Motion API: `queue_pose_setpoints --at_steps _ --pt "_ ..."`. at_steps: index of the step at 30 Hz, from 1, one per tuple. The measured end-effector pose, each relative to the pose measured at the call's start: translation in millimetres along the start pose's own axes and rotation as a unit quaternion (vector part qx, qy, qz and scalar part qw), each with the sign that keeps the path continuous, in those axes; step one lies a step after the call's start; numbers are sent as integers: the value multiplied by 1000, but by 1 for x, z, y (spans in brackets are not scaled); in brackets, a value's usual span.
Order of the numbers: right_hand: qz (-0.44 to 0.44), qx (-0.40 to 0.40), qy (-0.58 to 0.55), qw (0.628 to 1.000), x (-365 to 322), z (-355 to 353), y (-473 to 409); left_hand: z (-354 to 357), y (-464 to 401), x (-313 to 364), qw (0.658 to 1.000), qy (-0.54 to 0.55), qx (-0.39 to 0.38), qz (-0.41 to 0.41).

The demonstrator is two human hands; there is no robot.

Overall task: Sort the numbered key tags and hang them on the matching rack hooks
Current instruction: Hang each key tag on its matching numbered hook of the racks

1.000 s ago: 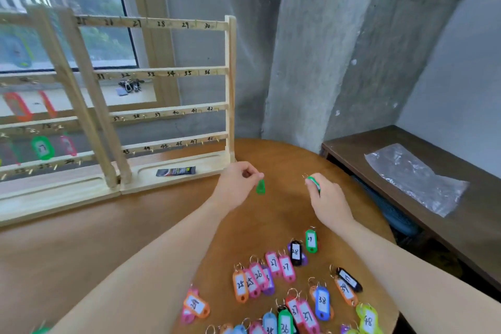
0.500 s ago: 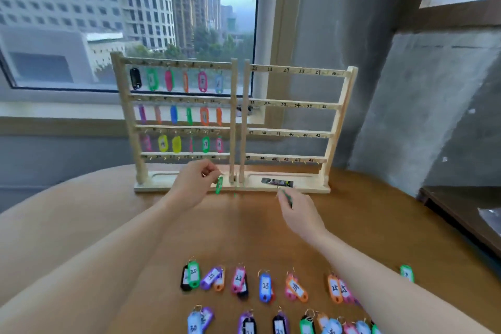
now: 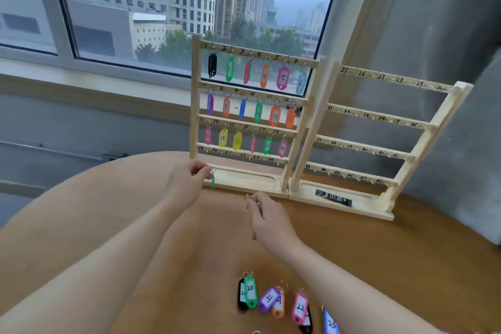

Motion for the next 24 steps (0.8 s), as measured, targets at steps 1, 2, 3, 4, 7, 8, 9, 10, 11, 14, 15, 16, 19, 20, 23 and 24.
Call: queue_pose_setpoints --at_steps 1,2,3,4,7,8,9,10,11,14,15,16,19,20,23,24 --pt "6 -10 -17 1000 -5 6 -4 -2 -6 -3 1000 5 4 1" --pt "15 -21 -36 999 -10 11 -9 -4 -12 -6 1000 7 7 3" --pt "26 -31 -55 998 -14 16 -14 -5 -18 -7 1000 10 10 5" --pt "35 -36 -72 996 -17 19 -19 -5 -23 -9 1000 12 13 10" --pt "56 -26 -118 991 -22 29 -37 1 -36 -15 999 12 30 26" --pt "61 -20 -131 989 -23 32 -43 5 -40 -17 999 9 33 32" --pt "65 -15 -139 988 -23 35 -49 8 -43 -19 999 6 35 36" --pt "66 -10 -140 988 -23 38 -55 11 -47 -20 998 5 39 39" --pt "65 -4 -140 988 -22 40 -62 13 -51 -22 998 5 43 41" --pt "55 14 -139 989 -22 46 -81 19 -61 -24 997 17 63 48" --pt "50 18 -139 989 -22 48 -87 21 -64 -25 996 21 71 49" --pt "44 21 -142 989 -23 51 -92 22 -67 -27 995 22 79 49" --pt "41 22 -155 987 -26 62 -107 26 -73 -32 995 20 91 45" --pt "42 21 -160 986 -27 66 -112 27 -75 -33 995 16 89 44" --pt "46 20 -170 984 -32 76 -124 30 -79 -40 996 1 84 41" --pt "47 18 -171 984 -34 79 -127 30 -79 -44 996 0 83 41"
Point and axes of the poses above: each hand's wrist, its own y-axis away from the middle knuckle, its own z-axis out of the palm, x = y × z, the point moved 1 cm from there along -y, towards the middle knuckle, and after that the axes turned 10 degrees about x, right-handed, at the moved point
